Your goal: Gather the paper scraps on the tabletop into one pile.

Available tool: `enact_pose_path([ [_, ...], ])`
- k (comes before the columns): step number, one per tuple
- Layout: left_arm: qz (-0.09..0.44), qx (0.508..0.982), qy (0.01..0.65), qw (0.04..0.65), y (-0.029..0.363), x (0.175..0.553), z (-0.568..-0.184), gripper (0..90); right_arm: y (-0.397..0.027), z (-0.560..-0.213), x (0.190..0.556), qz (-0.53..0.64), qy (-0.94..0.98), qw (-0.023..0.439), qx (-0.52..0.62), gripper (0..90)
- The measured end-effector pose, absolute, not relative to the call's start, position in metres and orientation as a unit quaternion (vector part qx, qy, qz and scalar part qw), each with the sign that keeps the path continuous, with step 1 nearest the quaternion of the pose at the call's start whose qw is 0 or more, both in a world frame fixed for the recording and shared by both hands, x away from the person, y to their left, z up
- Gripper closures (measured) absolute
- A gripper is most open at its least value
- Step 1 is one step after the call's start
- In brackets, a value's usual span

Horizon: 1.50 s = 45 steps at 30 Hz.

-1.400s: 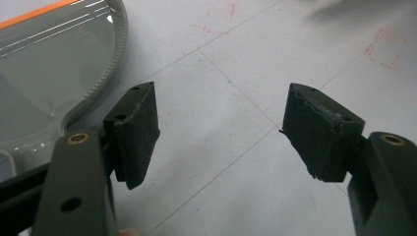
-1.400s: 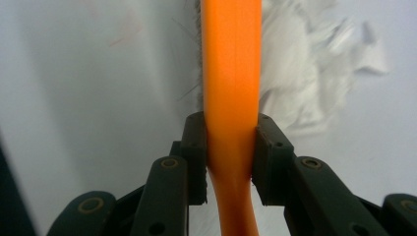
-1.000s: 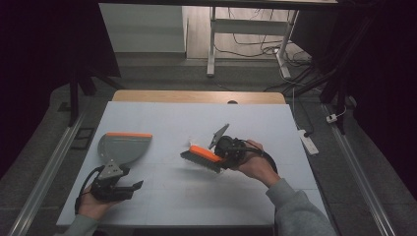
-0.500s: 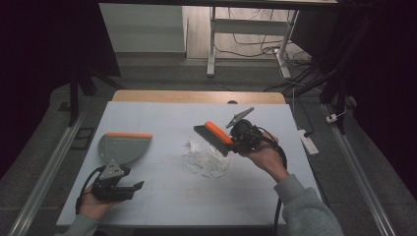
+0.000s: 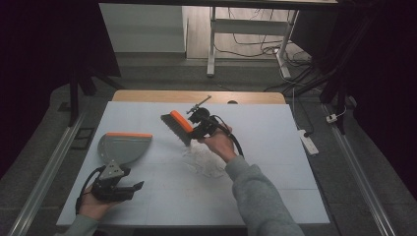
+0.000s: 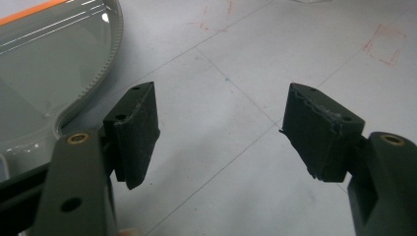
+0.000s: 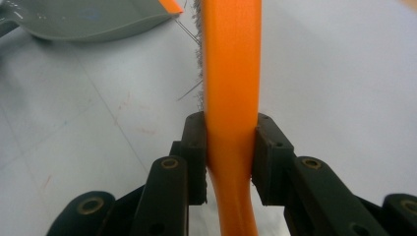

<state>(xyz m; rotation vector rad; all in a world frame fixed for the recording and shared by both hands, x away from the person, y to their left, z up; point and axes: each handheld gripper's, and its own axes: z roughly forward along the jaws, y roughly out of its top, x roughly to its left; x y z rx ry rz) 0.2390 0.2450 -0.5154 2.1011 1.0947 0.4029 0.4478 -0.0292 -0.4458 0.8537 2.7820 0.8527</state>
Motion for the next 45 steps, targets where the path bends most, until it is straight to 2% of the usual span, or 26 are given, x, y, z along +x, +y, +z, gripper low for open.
enact_pose_path([
  [4,0.156,0.815,0.426,0.361,0.246,0.239,-0.516,30.6,-0.028,-0.464,0.454,0.247,0.92,0.059,0.298,70.7],
  [5,0.157,0.815,0.426,0.361,0.246,0.239,-0.516,30.6,-0.034,-0.465,0.455,0.241,0.921,0.074,0.296,70.6],
  [7,0.157,0.816,0.425,0.36,0.245,0.238,-0.515,30.6,-0.045,-0.464,0.456,0.24,0.916,0.063,0.314,70.7],
  [9,0.157,0.817,0.423,0.359,0.244,0.239,-0.516,30.6,-0.056,-0.459,0.452,0.231,0.918,0.077,0.314,70.7],
  [17,0.158,0.818,0.423,0.357,0.242,0.238,-0.515,30.6,-0.086,-0.421,0.431,0.293,0.905,0.074,0.301,70.7],
  [23,0.159,0.817,0.425,0.357,0.242,0.238,-0.516,30.6,-0.106,-0.408,0.417,0.311,0.901,0.081,0.291,70.6],
  [45,0.165,0.814,0.425,0.359,0.242,0.238,-0.516,30.6,-0.182,-0.422,0.381,0.316,0.893,0.111,0.302,70.7],
])
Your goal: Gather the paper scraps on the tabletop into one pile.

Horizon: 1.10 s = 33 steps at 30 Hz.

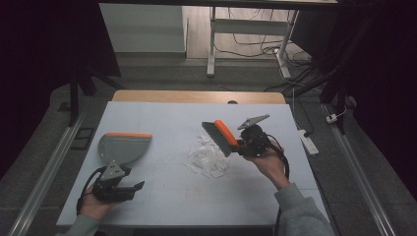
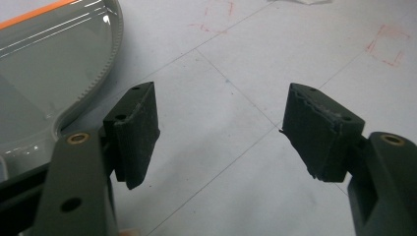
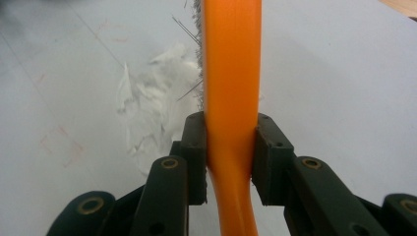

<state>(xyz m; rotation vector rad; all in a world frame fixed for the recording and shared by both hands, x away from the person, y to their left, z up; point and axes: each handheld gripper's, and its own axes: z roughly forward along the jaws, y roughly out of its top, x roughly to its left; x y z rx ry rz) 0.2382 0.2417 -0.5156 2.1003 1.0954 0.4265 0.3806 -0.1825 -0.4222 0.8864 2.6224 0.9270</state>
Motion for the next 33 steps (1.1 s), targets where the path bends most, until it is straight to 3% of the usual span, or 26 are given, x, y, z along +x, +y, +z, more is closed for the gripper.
enact_pose_path([
  [33,0.182,0.81,0.425,0.361,0.24,0.241,-0.518,30.4,-0.282,-0.465,0.302,0.351,0.859,0.183,0.324,70.7],
])
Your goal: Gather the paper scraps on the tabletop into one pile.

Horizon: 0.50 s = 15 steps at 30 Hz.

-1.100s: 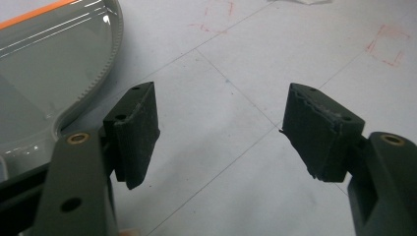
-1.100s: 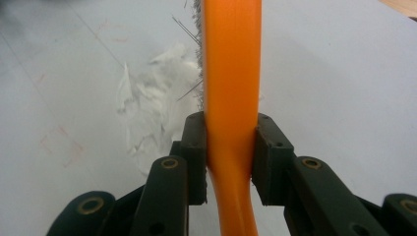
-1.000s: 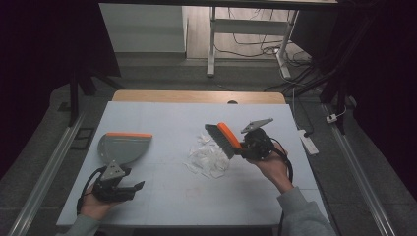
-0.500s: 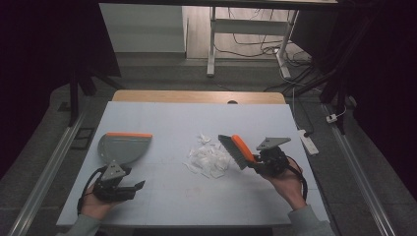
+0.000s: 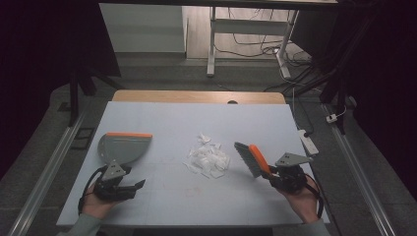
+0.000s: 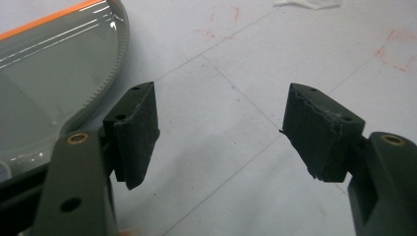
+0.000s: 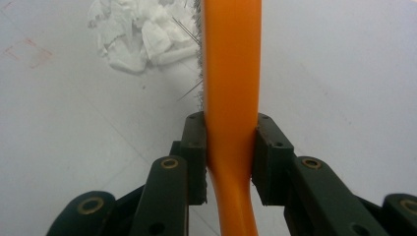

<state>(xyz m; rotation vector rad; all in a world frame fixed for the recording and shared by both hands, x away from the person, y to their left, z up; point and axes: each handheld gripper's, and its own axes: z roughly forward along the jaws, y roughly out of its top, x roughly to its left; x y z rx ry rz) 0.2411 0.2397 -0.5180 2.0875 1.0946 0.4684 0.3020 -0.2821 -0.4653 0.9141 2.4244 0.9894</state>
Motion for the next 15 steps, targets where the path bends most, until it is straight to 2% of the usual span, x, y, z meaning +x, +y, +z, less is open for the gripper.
enact_pose_path([
  [15,0.189,0.807,0.422,0.368,0.236,0.243,-0.517,30.4,-0.295,-0.47,0.301,0.357,0.854,0.187,0.33,70.7],
])
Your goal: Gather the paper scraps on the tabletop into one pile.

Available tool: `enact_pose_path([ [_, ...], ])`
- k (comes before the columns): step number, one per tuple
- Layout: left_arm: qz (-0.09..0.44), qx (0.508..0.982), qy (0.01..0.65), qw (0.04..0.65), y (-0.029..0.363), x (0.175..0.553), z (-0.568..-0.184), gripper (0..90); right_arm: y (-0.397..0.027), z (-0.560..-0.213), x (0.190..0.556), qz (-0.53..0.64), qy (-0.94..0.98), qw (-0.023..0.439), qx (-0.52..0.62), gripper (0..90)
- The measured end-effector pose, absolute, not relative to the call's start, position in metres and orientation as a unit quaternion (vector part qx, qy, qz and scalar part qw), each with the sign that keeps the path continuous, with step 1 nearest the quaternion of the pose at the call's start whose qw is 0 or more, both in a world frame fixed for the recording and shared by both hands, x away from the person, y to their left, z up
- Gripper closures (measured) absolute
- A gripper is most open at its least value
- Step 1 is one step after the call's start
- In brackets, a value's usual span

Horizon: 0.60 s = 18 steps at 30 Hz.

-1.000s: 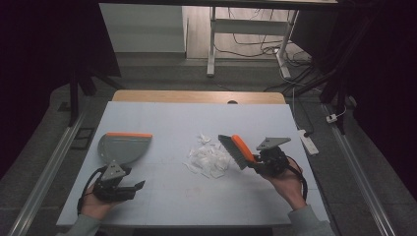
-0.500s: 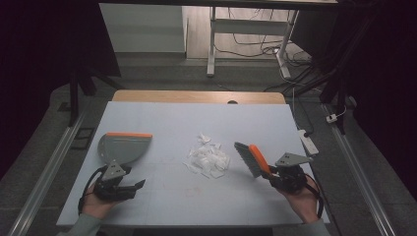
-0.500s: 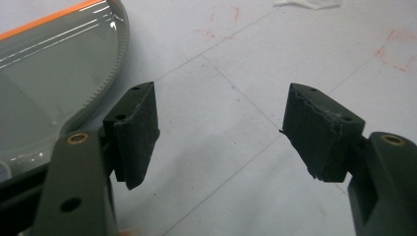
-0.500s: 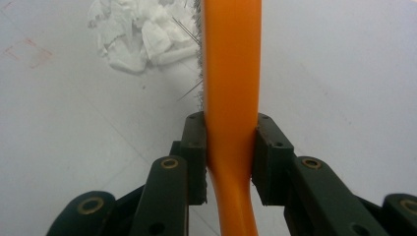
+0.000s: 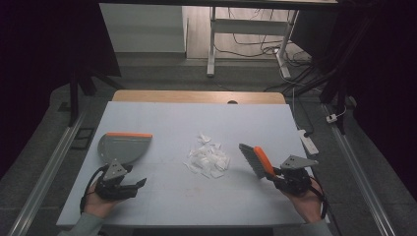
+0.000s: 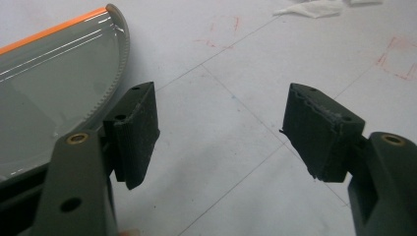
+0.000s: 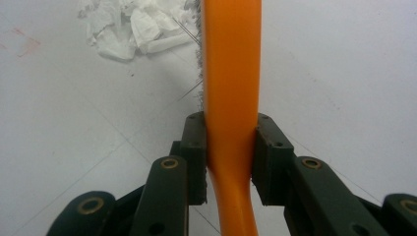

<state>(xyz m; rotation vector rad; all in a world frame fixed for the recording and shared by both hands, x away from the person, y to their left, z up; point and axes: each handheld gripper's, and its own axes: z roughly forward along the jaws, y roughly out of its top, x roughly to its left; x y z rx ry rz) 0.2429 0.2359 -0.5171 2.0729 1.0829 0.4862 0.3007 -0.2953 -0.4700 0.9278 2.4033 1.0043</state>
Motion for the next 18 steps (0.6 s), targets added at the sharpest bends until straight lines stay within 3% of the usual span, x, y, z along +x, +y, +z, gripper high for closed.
enact_pose_path([
  [18,0.192,0.807,0.422,0.367,0.2355,0.2435,-0.5169,30.3,-0.3015,-0.4678,0.3003,0.364,0.848,0.192,0.334,70.6],
])
